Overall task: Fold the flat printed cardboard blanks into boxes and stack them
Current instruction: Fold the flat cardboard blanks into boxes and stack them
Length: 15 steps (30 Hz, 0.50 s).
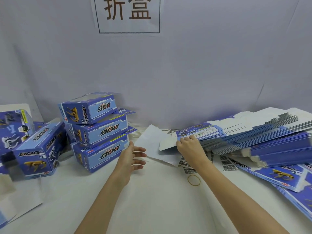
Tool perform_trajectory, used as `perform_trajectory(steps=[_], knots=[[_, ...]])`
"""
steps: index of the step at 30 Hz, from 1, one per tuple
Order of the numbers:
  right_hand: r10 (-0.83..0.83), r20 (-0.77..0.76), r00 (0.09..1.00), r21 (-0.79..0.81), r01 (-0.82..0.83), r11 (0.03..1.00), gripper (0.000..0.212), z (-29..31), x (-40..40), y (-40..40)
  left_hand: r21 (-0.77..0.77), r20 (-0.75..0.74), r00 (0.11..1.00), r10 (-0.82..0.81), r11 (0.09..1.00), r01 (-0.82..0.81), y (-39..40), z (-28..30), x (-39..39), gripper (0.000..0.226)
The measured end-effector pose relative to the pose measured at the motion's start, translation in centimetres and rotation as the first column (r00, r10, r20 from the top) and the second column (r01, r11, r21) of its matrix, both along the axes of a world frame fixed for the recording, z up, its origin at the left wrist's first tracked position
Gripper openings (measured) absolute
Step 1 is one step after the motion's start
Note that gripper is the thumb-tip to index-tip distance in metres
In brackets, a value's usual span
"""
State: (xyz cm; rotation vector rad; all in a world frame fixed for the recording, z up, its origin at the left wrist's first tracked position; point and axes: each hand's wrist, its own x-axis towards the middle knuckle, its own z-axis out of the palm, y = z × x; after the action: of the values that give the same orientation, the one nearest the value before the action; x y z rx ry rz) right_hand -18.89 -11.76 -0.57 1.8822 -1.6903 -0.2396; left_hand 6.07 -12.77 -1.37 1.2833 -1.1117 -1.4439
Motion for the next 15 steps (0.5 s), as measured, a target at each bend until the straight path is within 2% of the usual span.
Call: perform_trajectory(steps=[9, 12, 13, 15], knots=[[0.071, 0.022, 0.997, -0.037, -0.07, 0.997, 0.035, 0.4, 0.4, 0.8, 0.004, 0.03, 0.999, 0.014, 1.0, -0.014, 0.0, 0.2, 0.1, 0.059], [0.038, 0.088, 0.995, -0.045, -0.034, 0.998, 0.025, 1.1, 1.5, 1.3, 0.002, 0.043, 0.999, 0.01, 1.0, -0.01, 0.1, 0.2, -0.1, 0.056], [0.038, 0.078, 0.996, -0.062, -0.033, 0.998, 0.023, 1.4, 1.9, 1.6, -0.002, 0.049, 0.999, 0.008, 1.0, -0.008, 0.2, 0.2, -0.1, 0.055], [0.075, 0.042, 0.996, -0.173, -0.067, 0.983, 0.035, 1.3, 2.0, 1.8, -0.005, 0.06, 0.998, 0.005, 1.0, -0.004, 0.2, 0.2, -0.1, 0.055]])
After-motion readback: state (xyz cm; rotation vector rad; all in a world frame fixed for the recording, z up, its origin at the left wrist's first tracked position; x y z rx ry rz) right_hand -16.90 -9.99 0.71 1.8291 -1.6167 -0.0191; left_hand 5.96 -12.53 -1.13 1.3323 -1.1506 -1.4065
